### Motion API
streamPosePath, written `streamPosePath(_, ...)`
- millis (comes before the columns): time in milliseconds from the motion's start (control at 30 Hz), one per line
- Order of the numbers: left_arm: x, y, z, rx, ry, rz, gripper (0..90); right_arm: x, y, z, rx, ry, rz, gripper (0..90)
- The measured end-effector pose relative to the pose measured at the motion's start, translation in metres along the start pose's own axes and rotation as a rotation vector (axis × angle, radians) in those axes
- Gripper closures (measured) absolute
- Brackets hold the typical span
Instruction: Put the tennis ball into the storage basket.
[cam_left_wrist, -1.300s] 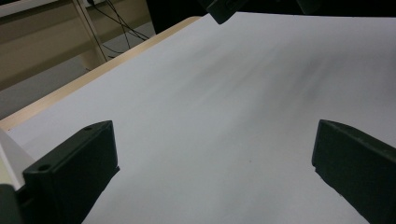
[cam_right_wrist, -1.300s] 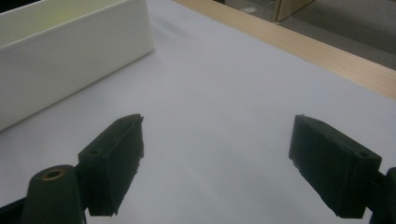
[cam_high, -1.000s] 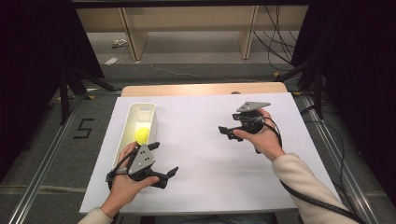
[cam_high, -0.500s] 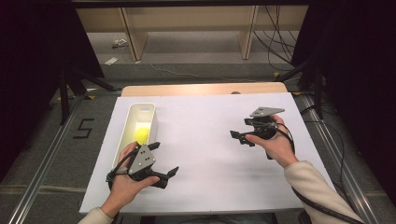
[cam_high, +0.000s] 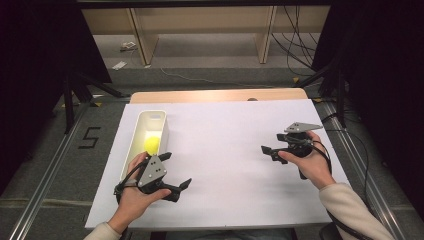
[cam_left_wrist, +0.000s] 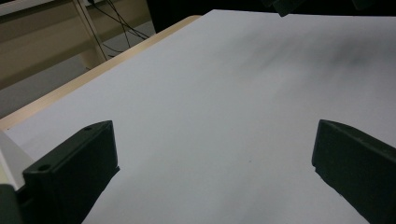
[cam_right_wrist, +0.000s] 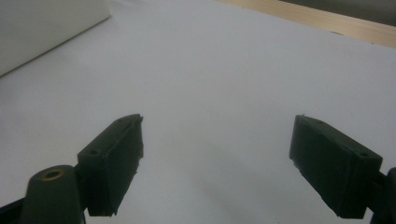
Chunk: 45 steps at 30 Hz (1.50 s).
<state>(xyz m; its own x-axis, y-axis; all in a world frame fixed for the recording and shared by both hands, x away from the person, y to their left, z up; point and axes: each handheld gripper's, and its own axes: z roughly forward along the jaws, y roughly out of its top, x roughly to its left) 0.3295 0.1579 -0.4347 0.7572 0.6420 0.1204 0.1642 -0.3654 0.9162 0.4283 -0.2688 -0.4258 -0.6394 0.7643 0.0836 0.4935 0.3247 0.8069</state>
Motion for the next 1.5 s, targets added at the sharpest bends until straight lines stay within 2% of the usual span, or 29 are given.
streamPosePath(633, 0.0, 0.0, 0.0, -0.002, 0.005, -0.003, 0.0, -0.016, -0.032, -0.027, 0.008, -0.046, 0.037, 17.9)
streamPosePath(1133, 0.001, 0.0, -0.001, -0.003, 0.007, -0.003, 0.0, -0.021, -0.052, -0.037, 0.004, -0.049, 0.055, 17.5)
streamPosePath(1500, 0.001, -0.001, 0.0, -0.004, 0.003, -0.007, 0.0, -0.021, -0.053, -0.039, -0.024, -0.05, 0.053, 17.2)
